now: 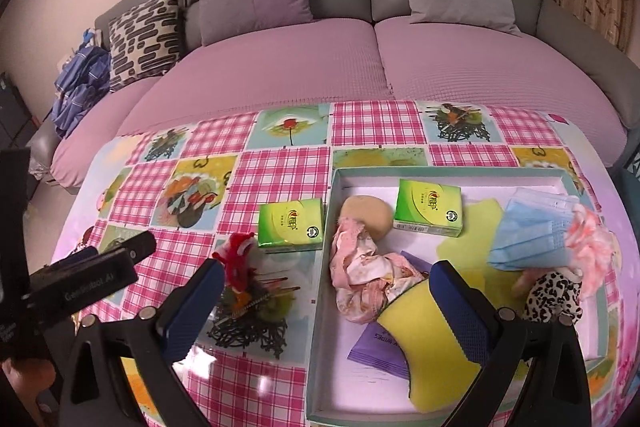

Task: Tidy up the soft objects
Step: 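Move the left tool to the red pipe-cleaner ornament while the right tool approaches the second tissue pack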

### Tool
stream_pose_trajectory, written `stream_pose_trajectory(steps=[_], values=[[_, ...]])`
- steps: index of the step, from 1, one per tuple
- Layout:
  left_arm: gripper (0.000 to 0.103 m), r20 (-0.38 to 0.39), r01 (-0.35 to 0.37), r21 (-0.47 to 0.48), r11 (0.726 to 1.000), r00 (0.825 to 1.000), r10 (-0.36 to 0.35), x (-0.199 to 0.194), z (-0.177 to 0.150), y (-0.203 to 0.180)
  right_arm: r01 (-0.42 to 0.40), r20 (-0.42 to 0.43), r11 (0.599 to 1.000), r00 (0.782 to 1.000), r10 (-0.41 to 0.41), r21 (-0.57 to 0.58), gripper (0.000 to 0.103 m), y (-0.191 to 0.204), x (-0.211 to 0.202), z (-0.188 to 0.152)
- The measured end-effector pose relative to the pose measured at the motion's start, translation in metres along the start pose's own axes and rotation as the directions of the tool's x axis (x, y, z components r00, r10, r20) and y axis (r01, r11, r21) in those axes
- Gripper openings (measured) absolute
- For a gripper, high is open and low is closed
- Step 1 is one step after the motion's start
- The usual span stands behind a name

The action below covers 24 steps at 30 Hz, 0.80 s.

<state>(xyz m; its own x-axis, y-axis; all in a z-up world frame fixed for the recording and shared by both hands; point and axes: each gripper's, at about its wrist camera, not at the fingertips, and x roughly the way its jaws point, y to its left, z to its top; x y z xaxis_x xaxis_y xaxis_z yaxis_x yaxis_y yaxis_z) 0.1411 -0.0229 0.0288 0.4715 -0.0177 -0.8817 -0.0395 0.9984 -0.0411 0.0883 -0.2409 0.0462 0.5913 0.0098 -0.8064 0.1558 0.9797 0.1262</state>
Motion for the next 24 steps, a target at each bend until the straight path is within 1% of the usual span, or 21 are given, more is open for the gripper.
stream_pose_trajectory(steps=[3,6,11,14,16,20,21,24], values=[[0.098,-0.028,-0.013,0.002,1.000,1.000,0.013,0.006,-0.004,-0.004,0.014,-0.015,1.000,1.000,-0.015,-0.006,0.103,0.000,0.005,-0.001],[0.098,-0.034,0.009,0.013,1.000,0.999,-0.009,0.013,-0.006,-0.011,0.030,-0.020,1.000,0.999,-0.030,0.000,0.103,-0.003,0.008,-0.002],[0.098,-0.065,0.019,0.029,0.999,0.998,-0.017,0.028,-0.012,-0.021,0.043,-0.025,0.999,0.999,-0.042,0.014,0.103,-0.008,0.010,-0.002],[0.098,-0.075,0.052,0.042,0.998,0.996,-0.048,0.033,-0.015,-0.025,0.045,-0.024,0.999,0.999,-0.045,0.021,0.103,-0.010,0.010,-0.002],[0.098,-0.075,0.063,0.063,0.996,0.995,-0.059,0.033,-0.016,-0.031,0.047,-0.029,0.999,0.999,-0.046,0.023,0.103,-0.011,0.010,-0.002],[0.097,-0.093,0.066,0.111,0.992,0.994,-0.056,0.037,-0.019,-0.044,0.058,-0.026,0.998,0.998,-0.057,0.025,0.103,-0.014,0.009,-0.002],[0.096,-0.096,0.072,0.119,0.990,0.994,-0.061,0.037,-0.020,-0.046,0.059,-0.025,0.998,0.998,-0.059,0.028,0.103,-0.015,0.009,-0.002],[0.089,-0.100,0.086,0.139,0.987,0.992,-0.073,0.036,-0.021,-0.053,0.064,-0.027,0.997,0.998,-0.063,0.039,0.103,-0.019,0.009,-0.002]])
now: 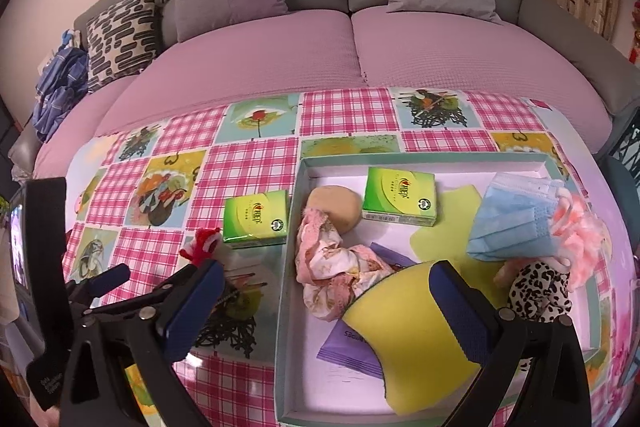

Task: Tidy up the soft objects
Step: 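Move the left tool to the red pipe-cleaner ornament while the right tool approaches the second tissue pack, then close the left tool on the red pipe-cleaner ornament and lift it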

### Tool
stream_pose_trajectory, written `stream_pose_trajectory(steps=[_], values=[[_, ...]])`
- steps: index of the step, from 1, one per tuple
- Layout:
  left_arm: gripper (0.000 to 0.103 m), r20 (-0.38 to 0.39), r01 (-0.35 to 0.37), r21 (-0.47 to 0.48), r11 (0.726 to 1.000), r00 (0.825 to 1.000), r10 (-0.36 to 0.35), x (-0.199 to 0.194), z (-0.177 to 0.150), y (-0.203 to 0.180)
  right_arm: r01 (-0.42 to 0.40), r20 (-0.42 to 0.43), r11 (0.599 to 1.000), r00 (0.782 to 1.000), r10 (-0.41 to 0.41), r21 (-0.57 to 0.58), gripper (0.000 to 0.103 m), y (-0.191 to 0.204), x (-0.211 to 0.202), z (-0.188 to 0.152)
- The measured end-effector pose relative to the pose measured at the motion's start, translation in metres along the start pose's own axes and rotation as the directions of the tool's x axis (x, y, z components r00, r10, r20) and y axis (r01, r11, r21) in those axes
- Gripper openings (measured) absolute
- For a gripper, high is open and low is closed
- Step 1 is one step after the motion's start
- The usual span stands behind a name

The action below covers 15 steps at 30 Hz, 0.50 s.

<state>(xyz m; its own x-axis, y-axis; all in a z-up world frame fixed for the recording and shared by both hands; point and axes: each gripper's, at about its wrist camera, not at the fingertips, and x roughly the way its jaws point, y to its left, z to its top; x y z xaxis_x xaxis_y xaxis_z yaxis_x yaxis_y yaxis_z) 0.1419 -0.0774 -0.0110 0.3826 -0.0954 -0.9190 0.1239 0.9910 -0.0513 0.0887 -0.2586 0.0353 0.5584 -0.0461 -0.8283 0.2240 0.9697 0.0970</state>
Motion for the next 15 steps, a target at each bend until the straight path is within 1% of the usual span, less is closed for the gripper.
stream_pose_trajectory(steps=[2,3,4,5,6,7,8,9,10,11,14,15], values=[[0.086,-0.008,0.006,0.011,1.000,1.000,-0.006,0.001,-0.002,-0.005,0.000,-0.003,1.000,1.000,0.000,0.004,0.103,-0.001,0.001,0.000],[0.083,-0.012,0.008,0.015,1.000,1.000,-0.008,0.002,-0.003,-0.007,-0.001,-0.005,1.000,1.000,0.001,0.004,0.103,-0.001,0.002,0.000],[0.076,-0.016,0.017,0.020,1.000,1.000,-0.016,0.004,-0.002,-0.008,-0.002,-0.006,1.000,1.000,0.002,0.004,0.103,-0.001,0.002,0.000],[0.071,-0.022,0.027,0.022,0.999,0.999,-0.026,0.005,-0.003,-0.009,-0.002,-0.007,1.000,1.000,0.002,0.004,0.103,-0.001,0.003,-0.001],[0.065,-0.031,0.037,0.024,0.999,0.999,-0.036,0.007,-0.003,-0.011,-0.002,-0.007,1.000,1.000,0.002,0.003,0.103,-0.001,0.003,-0.001],[0.059,-0.040,0.044,0.026,0.999,0.998,-0.043,0.009,-0.004,-0.012,-0.002,-0.008,1.000,1.000,0.002,0.002,0.103,-0.001,0.003,-0.001],[0.057,-0.043,0.049,0.026,0.998,0.998,-0.048,0.011,-0.004,-0.011,-0.001,-0.008,1.000,1.000,0.001,0.002,0.103,-0.001,0.004,-0.001],[0.050,-0.043,0.055,0.026,0.998,0.998,-0.054,0.011,-0.004,-0.012,-0.001,-0.007,1.000,1.000,0.001,0.002,0.103,-0.001,0.004,-0.001],[0.046,-0.040,0.064,0.024,0.998,0.997,-0.063,0.011,-0.004,-0.012,0.000,-0.006,1.000,1.000,0.000,0.001,0.103,-0.001,0.004,-0.001],[0.044,-0.036,0.071,0.022,0.997,0.997,-0.070,0.010,-0.003,-0.012,-0.001,-0.005,1.000,1.000,0.001,0.002,0.103,-0.001,0.004,-0.001],[0.034,-0.025,0.096,0.025,0.995,0.995,-0.096,0.008,-0.002,-0.011,0.001,-0.006,1.000,1.000,-0.001,0.000,0.103,-0.001,0.004,-0.001],[0.029,-0.026,0.105,0.026,0.994,0.994,-0.104,0.008,-0.001,-0.011,0.002,-0.006,1.000,1.000,-0.002,0.000,0.103,-0.001,0.005,-0.001]])
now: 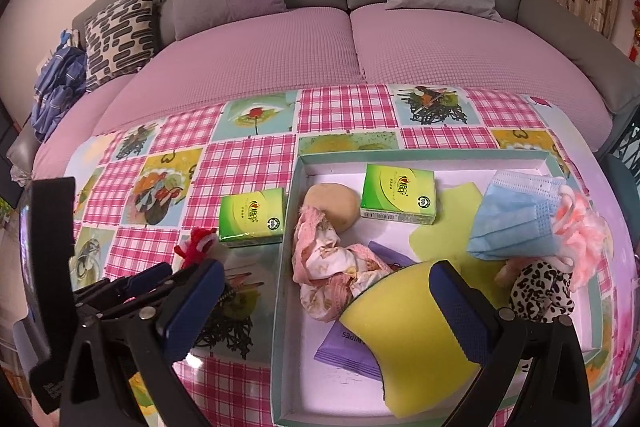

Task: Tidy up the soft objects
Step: 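Close the left tool on the red pipe-cleaner ornament and lift it, then grasp the second green tissue pack with the right tool while the left tool holds the ornament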

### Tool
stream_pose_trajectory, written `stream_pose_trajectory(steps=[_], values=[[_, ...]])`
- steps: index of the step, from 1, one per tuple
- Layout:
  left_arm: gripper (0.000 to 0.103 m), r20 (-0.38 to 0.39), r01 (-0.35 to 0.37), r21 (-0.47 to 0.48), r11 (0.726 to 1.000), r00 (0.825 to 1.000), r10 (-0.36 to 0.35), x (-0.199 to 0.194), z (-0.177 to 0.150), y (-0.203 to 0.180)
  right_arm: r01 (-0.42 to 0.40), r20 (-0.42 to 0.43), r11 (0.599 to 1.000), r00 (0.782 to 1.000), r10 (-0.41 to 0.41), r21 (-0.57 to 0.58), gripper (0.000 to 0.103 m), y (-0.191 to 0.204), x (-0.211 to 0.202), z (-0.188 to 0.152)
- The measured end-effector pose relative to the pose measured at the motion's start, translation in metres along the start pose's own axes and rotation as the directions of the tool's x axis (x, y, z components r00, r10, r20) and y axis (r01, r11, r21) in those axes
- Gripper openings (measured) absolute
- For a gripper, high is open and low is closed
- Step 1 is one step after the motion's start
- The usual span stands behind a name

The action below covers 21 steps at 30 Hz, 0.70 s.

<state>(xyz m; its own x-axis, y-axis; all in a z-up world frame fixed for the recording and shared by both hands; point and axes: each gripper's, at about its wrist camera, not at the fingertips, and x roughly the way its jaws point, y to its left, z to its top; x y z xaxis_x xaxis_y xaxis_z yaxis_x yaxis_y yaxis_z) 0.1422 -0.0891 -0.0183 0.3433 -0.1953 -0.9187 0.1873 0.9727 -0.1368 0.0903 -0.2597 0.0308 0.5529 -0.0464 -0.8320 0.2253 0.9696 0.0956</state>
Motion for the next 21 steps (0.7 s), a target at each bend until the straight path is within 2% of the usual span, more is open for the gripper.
stream_pose_trajectory(steps=[1,7,12,15,21], values=[[0.025,-0.002,0.009,0.000,1.000,1.000,-0.009,0.000,0.001,0.001,0.003,0.000,1.000,1.000,-0.003,0.001,0.103,-0.001,0.000,0.000],[0.019,0.008,0.040,-0.019,0.999,0.999,-0.040,0.000,0.003,0.007,0.009,0.001,1.000,1.000,-0.009,0.003,0.103,-0.003,0.002,0.000],[0.019,-0.001,0.040,-0.046,0.998,0.999,-0.040,0.007,0.004,0.020,-0.012,0.026,1.000,1.000,0.012,-0.008,0.103,0.005,0.001,0.005],[0.019,0.004,0.064,-0.084,0.994,0.998,-0.064,0.007,0.006,0.034,-0.037,0.030,0.999,0.999,0.038,-0.020,0.103,0.013,0.005,0.008],[0.019,0.010,0.068,-0.120,0.990,0.998,-0.068,0.005,0.010,0.057,-0.042,0.049,0.994,0.998,0.047,-0.096,0.103,0.037,0.015,0.017]])
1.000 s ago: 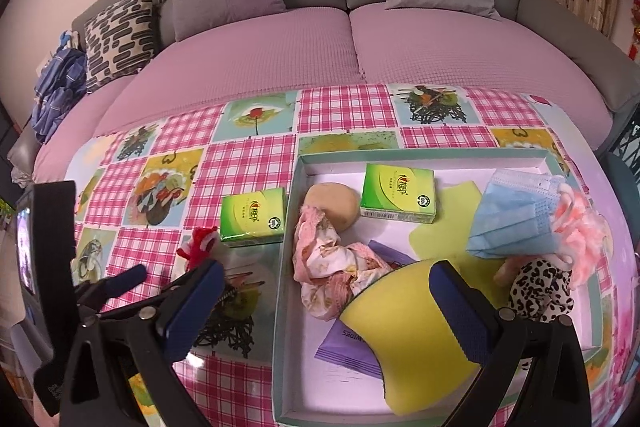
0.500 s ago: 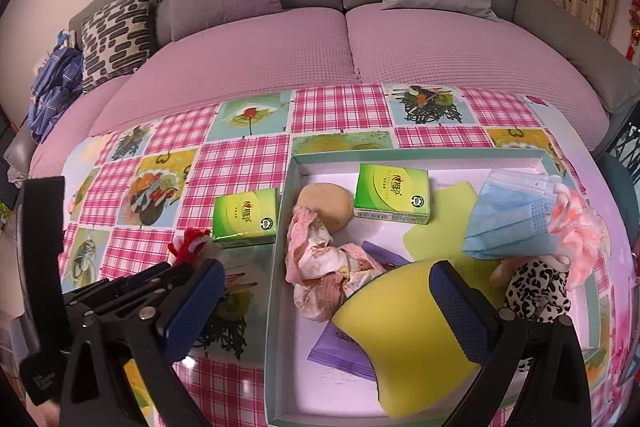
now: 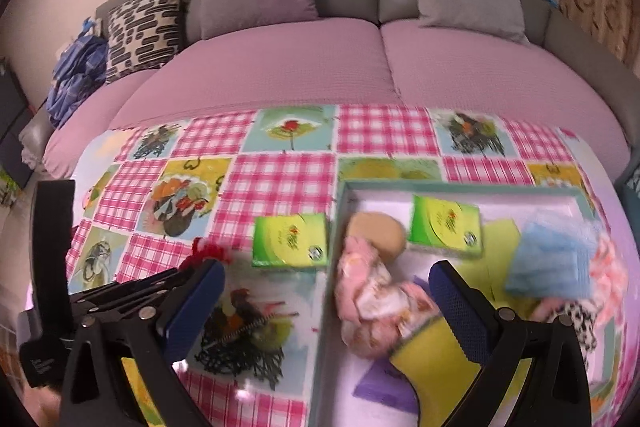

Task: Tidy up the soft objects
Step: 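Grasp the second green tissue pack with the right tool while the left tool holds the ornament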

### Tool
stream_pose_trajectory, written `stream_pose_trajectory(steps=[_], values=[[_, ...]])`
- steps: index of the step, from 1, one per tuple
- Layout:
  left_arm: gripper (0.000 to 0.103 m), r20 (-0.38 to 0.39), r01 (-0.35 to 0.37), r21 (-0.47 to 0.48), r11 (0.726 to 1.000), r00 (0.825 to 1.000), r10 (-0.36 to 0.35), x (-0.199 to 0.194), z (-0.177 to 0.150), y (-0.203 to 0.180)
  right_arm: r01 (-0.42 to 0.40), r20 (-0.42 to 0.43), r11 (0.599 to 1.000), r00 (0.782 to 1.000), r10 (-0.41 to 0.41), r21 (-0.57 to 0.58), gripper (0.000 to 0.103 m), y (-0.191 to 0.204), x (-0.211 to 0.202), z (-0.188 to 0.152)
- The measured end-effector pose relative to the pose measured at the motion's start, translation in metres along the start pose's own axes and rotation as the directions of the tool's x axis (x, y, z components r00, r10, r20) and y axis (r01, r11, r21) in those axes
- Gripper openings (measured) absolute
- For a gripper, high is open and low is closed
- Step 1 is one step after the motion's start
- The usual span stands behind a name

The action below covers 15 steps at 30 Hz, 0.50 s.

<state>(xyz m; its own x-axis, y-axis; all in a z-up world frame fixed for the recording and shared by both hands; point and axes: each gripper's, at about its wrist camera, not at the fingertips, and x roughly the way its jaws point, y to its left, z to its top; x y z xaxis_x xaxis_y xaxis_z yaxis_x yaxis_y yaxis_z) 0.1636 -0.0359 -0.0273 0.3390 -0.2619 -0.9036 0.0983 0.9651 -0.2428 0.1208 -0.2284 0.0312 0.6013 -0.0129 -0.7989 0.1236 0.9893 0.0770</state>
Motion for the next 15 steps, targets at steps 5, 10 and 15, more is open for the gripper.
stream_pose_trajectory(steps=[5,10,15], values=[[0.019,0.009,-0.017,-0.052,0.998,1.000,0.017,-0.005,0.006,0.024,-0.002,-0.021,0.997,1.000,0.000,-0.074,0.093,0.018,0.019,0.004],[0.023,-0.002,-0.017,-0.062,0.998,1.000,0.016,-0.011,0.010,0.034,-0.024,-0.048,0.992,0.999,0.018,-0.121,0.087,0.035,0.038,0.003],[0.043,0.009,-0.035,-0.094,0.995,0.999,0.036,-0.019,0.014,0.045,-0.018,-0.059,0.987,0.998,0.009,-0.159,0.086,0.044,0.051,0.005]])
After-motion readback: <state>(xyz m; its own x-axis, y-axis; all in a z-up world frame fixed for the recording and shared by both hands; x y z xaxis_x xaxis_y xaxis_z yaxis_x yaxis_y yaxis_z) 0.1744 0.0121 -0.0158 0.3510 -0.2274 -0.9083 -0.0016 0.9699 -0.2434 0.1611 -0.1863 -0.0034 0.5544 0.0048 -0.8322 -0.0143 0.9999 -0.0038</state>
